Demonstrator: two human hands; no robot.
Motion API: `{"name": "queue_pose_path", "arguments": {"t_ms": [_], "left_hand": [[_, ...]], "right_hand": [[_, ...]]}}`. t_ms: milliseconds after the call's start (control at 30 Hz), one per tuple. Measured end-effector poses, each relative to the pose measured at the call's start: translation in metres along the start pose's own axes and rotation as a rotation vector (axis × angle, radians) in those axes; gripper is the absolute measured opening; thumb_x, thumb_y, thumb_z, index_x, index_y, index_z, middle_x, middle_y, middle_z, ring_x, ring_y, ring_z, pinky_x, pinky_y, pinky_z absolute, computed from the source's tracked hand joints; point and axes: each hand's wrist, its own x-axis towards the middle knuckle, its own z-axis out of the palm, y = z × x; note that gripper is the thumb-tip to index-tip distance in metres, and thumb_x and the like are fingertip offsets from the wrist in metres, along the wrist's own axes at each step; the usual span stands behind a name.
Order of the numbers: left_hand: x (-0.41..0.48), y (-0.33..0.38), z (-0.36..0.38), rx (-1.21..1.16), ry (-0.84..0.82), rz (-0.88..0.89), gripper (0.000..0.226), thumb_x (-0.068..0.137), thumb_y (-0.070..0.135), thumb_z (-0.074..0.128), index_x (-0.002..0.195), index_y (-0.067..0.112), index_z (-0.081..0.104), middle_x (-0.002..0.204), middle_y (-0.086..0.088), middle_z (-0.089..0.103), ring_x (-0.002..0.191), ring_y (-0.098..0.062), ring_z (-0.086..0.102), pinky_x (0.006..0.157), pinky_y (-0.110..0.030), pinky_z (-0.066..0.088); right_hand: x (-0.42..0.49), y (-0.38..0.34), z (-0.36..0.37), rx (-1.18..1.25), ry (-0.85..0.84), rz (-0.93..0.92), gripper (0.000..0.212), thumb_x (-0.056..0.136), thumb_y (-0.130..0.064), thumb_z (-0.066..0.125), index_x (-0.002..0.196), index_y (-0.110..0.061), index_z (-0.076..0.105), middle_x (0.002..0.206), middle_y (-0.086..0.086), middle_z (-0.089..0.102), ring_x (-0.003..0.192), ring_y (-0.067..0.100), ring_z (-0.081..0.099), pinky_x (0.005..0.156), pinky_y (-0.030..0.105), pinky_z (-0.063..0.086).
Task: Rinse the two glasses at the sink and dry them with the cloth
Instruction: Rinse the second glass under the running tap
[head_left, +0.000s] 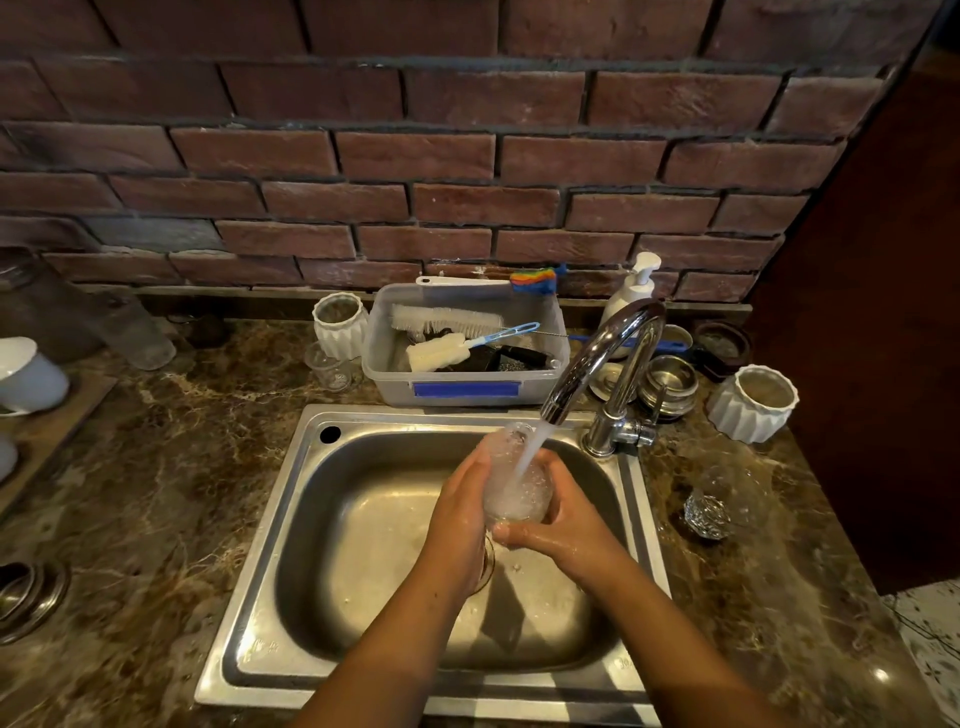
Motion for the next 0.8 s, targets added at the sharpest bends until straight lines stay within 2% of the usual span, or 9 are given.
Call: {"name": "queue_pose_path", "arguments": {"t_ms": [133, 233, 333, 433, 533, 667, 800], "left_hand": [[0.005, 0.000, -0.003, 0.023, 0.004, 0.000, 0.027, 0.103, 0.037, 0.050, 0.120, 0.036, 0.072, 0.127, 0.005, 0.069, 0.124, -0.020, 0.061, 0.108, -0.049, 0.049], [0.004, -0.002, -0.005, 0.064, -0.021, 0.027, 0.028, 0.104, 0.040, 0.048, 0.120, 0.039, 0.071, 0.129, 0.001, 0.068, 0.123, -0.022, 0.063, 0.106, -0.049, 0.050], [0.005, -0.002, -0.007, 0.074, -0.042, 0.042, 0.028, 0.102, 0.042, 0.050, 0.122, 0.040, 0.070, 0.132, 0.002, 0.066, 0.123, -0.020, 0.062, 0.105, -0.052, 0.051], [0.004, -0.001, -0.009, 0.082, -0.055, 0.039, 0.027, 0.102, 0.043, 0.051, 0.120, 0.040, 0.071, 0.133, 0.004, 0.065, 0.121, -0.018, 0.062, 0.104, -0.049, 0.052], [0.003, -0.001, -0.011, 0.128, -0.084, 0.052, 0.029, 0.104, 0.044, 0.045, 0.124, 0.045, 0.067, 0.136, 0.006, 0.059, 0.119, -0.012, 0.061, 0.102, -0.043, 0.054], [0.004, -0.002, -0.014, 0.164, -0.061, -0.017, 0.036, 0.104, 0.047, 0.040, 0.135, 0.044, 0.058, 0.146, 0.001, 0.050, 0.127, -0.021, 0.054, 0.106, -0.047, 0.050], [0.002, -0.006, -0.014, 0.134, -0.051, -0.127, 0.044, 0.103, 0.055, 0.034, 0.144, 0.043, 0.046, 0.144, -0.005, 0.050, 0.123, -0.027, 0.056, 0.104, -0.050, 0.050]], "right_hand": [[0.001, -0.001, -0.004, -0.004, 0.015, -0.030, 0.081, 0.066, -0.027, 0.090, 0.134, -0.038, 0.048, 0.125, -0.015, 0.064, 0.119, 0.010, 0.061, 0.099, 0.046, 0.054], [0.003, -0.002, -0.005, -0.040, -0.053, -0.025, 0.088, 0.064, -0.032, 0.090, 0.138, -0.040, 0.043, 0.131, -0.011, 0.061, 0.124, 0.014, 0.058, 0.102, 0.046, 0.052], [0.003, -0.001, -0.006, -0.005, -0.084, -0.015, 0.081, 0.065, -0.028, 0.090, 0.133, -0.040, 0.048, 0.128, -0.009, 0.062, 0.121, 0.019, 0.061, 0.097, 0.050, 0.054], [0.003, 0.000, -0.003, 0.076, -0.077, -0.005, 0.078, 0.065, -0.026, 0.089, 0.132, -0.036, 0.050, 0.127, -0.004, 0.063, 0.119, 0.022, 0.063, 0.092, 0.049, 0.057], [0.002, 0.006, 0.001, 0.117, -0.057, 0.011, 0.080, 0.064, -0.032, 0.087, 0.135, -0.030, 0.049, 0.129, -0.001, 0.062, 0.120, 0.020, 0.061, 0.098, 0.046, 0.055], [0.000, 0.014, 0.009, 0.213, -0.073, 0.052, 0.080, 0.067, -0.032, 0.085, 0.138, -0.023, 0.049, 0.131, 0.007, 0.062, 0.122, 0.026, 0.060, 0.101, 0.047, 0.053], [-0.005, 0.020, 0.017, 0.269, -0.044, 0.108, 0.076, 0.066, -0.035, 0.084, 0.134, -0.021, 0.053, 0.127, 0.007, 0.065, 0.119, 0.026, 0.063, 0.100, 0.045, 0.053]]}}
